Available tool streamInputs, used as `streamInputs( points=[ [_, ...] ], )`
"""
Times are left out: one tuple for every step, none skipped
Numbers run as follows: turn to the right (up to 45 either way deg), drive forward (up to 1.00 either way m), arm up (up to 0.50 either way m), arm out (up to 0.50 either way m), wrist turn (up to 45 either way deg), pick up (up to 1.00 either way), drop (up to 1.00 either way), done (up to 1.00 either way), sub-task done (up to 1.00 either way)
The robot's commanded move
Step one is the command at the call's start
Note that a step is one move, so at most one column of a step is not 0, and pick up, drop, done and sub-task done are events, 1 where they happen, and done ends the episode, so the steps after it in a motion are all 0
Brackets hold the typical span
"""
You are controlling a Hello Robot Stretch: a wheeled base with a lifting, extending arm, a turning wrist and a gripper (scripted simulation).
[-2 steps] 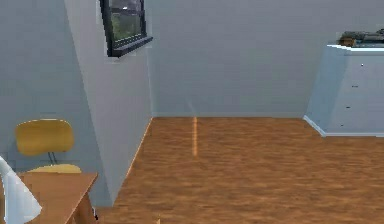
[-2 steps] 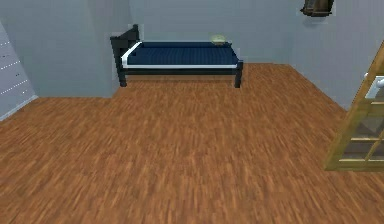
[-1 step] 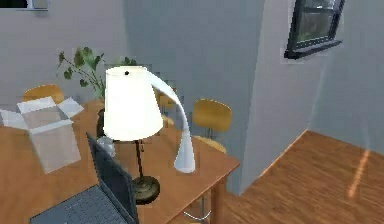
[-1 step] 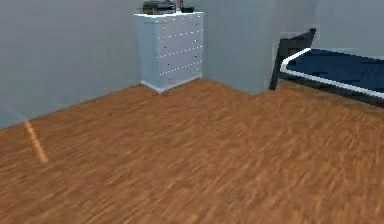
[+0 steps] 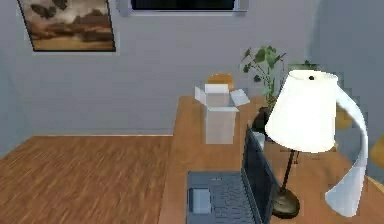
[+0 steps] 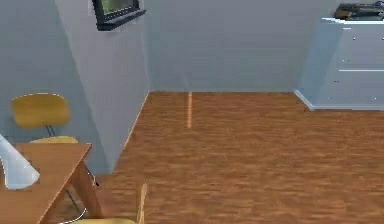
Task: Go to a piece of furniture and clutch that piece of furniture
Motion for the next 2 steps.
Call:
streamInputs(
  points=[
    [-42.0,0.00,0.00,0.00,0.0,0.00,0.00,0.00,0.00],
    [0.0,0.00,0.50,0.00,0.0,0.00,0.00,0.00,0.00]
  ],
)
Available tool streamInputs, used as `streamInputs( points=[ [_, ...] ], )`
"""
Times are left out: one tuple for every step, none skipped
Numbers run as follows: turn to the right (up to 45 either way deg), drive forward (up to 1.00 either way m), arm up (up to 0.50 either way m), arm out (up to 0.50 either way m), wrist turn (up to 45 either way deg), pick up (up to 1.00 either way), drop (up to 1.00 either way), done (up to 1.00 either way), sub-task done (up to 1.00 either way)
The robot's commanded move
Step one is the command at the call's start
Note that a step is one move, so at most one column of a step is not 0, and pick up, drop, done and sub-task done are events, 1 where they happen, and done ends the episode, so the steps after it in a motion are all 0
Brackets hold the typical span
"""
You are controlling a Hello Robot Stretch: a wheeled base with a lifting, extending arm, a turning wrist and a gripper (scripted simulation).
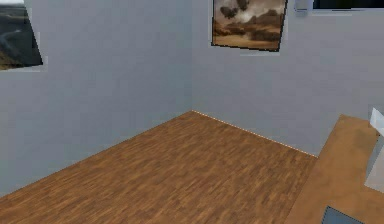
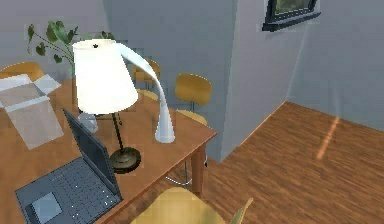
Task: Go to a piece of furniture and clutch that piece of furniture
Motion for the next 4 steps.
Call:
streamInputs(
  points=[
    [0.0,0.00,0.34,0.00,0.0,0.00,0.00,0.00,0.00],
    [0.0,0.00,0.00,0.50,0.0,0.00,0.00,0.00,0.00],
    [0.0,0.00,0.00,0.00,45.0,0.00,0.00,0.00,0.00],
    [0.0,0.00,0.00,0.00,45.0,0.00,0.00,0.00,0.00]
  ],
)
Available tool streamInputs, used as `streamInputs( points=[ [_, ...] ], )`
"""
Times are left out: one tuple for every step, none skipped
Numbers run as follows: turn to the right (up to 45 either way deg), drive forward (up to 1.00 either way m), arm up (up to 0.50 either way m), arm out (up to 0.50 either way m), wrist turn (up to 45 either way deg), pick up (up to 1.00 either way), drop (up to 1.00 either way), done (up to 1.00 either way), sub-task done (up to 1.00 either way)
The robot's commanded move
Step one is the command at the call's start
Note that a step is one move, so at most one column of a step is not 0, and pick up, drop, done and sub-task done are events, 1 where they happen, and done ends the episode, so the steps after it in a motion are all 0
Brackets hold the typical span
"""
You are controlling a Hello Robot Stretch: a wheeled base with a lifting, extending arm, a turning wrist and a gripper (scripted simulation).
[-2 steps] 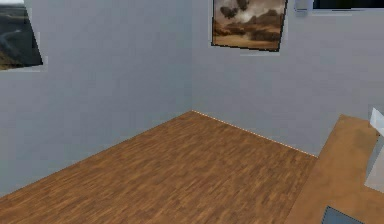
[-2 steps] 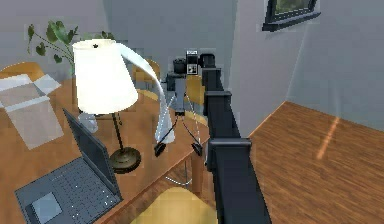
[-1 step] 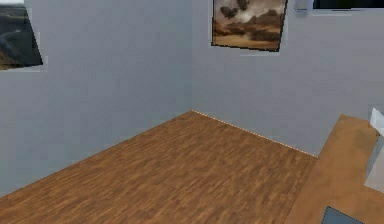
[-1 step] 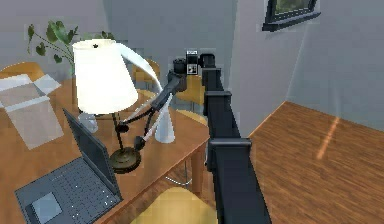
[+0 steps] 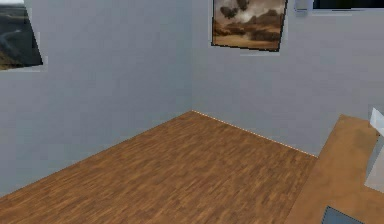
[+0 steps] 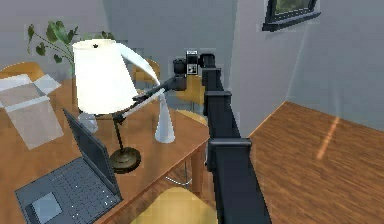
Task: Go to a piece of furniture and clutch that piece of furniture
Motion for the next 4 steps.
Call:
streamInputs(
  points=[
    [0.0,0.00,0.00,0.00,45.0,0.00,0.00,0.00,0.00],
    [0.0,0.00,0.00,0.00,12.0,0.00,0.00,0.00,0.00],
    [0.0,0.00,0.00,0.00,0.0,1.00,0.00,0.00,0.00],
    [0.0,0.00,0.04,0.00,0.0,0.00,0.00,0.00,0.00]
  ],
)
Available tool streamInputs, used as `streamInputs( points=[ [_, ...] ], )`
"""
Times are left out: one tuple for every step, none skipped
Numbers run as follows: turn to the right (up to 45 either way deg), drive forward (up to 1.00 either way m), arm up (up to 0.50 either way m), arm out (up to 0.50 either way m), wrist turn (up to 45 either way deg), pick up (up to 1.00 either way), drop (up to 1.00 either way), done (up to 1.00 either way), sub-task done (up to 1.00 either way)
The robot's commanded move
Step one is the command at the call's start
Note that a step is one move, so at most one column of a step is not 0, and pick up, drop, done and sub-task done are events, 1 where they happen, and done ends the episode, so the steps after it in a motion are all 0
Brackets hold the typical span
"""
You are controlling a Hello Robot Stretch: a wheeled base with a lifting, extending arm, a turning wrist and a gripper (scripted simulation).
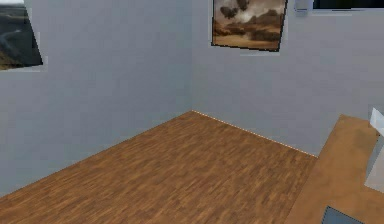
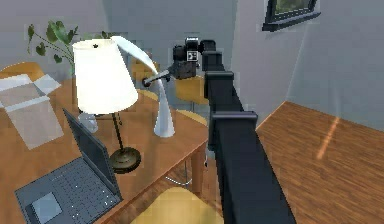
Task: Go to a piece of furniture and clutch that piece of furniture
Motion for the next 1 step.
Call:
streamInputs(
  points=[
    [0.0,0.00,0.00,0.00,0.0,0.00,0.00,1.00,0.00]
  ],
)
